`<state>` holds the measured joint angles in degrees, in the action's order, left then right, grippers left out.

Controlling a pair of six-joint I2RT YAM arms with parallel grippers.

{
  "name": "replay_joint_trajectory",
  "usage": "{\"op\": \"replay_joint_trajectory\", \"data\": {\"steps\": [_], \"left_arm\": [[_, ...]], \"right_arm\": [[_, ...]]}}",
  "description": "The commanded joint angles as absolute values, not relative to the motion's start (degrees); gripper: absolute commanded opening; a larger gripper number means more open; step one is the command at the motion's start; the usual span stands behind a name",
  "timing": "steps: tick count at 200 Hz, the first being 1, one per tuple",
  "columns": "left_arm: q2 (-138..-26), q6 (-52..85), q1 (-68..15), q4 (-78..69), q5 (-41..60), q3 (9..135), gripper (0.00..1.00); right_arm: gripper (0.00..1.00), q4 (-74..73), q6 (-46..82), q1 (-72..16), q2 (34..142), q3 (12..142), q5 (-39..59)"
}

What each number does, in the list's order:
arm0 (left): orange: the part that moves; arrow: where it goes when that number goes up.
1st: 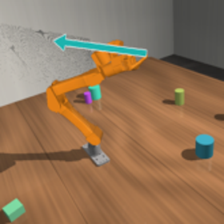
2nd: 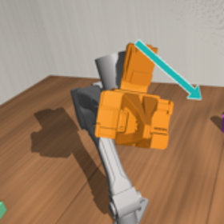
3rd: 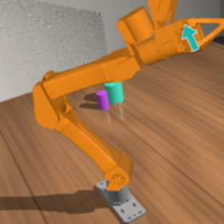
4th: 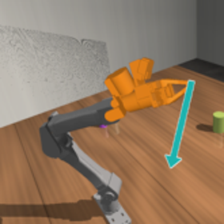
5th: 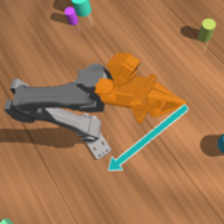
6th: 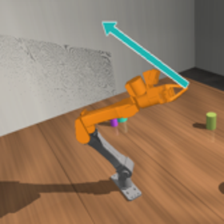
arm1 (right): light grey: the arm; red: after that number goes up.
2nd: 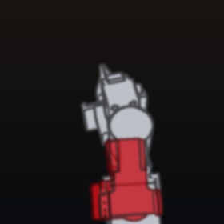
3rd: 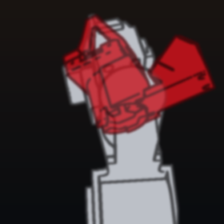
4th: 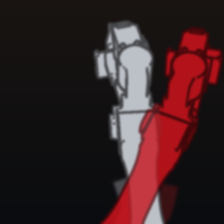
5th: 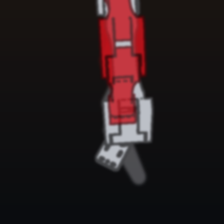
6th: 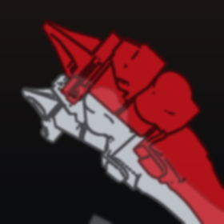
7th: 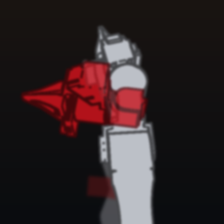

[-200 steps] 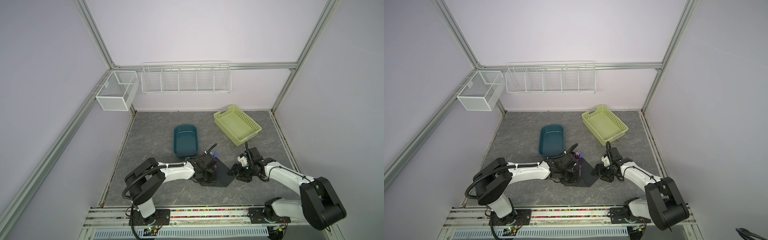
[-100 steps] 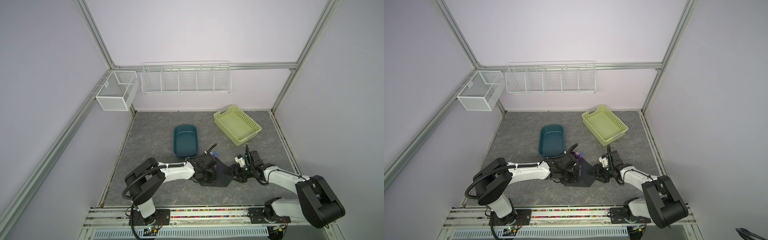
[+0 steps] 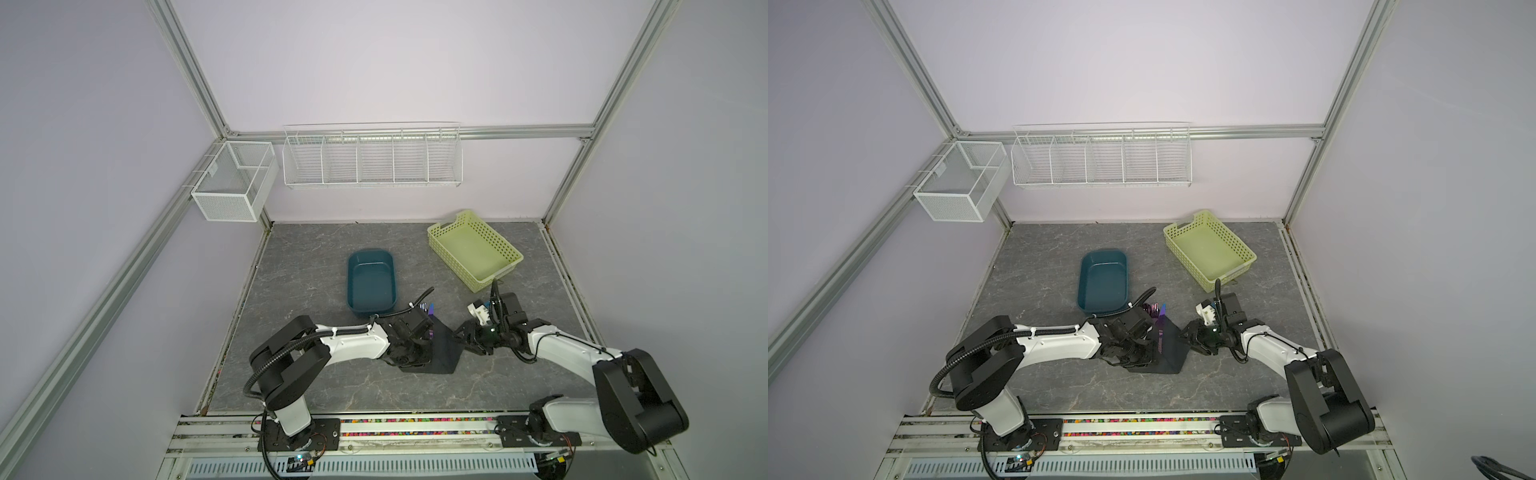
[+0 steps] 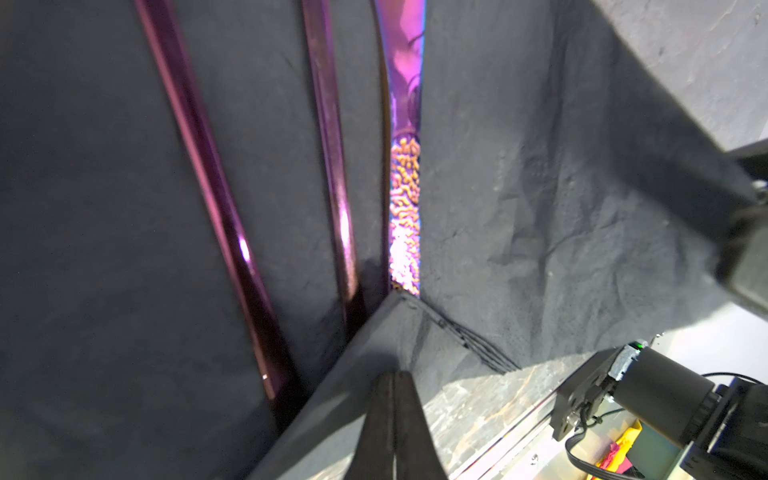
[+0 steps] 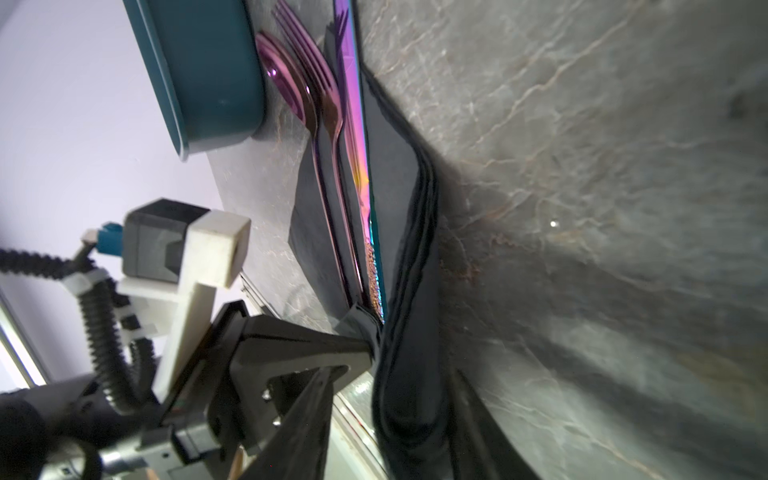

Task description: Place the utensils on the paper napkin and roll it up

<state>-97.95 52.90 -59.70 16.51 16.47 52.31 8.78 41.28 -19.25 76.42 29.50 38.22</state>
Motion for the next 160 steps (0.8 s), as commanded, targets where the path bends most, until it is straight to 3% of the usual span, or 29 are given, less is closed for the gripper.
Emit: {"op": "replay_joint_trajectory", "data": {"steps": [1,59,97,160], "left_arm": [[-97.65,53.56,-59.68,17.03,15.52,52.42,0.0],[-97.65,53.54,-59.68,17.18,15.4,52.33,0.0],[-97.65,53.63,-59.68,17.12,15.36,52.3,0.0],[-97.65,53.7,-59.68,17.18,15.25,52.28,0.0]], "right_arm": [[0.48,11.21,39.25,-19.03,77.17,30.53,39.35],[0.42,15.11,37.63,-19.11,76.54,30.82,38.33],[0.48,10.82,39.95,-20.21,78.49,29.62,43.98],[0.57,8.68,41.83,-23.87,79.61,27.78,42.78]]}}
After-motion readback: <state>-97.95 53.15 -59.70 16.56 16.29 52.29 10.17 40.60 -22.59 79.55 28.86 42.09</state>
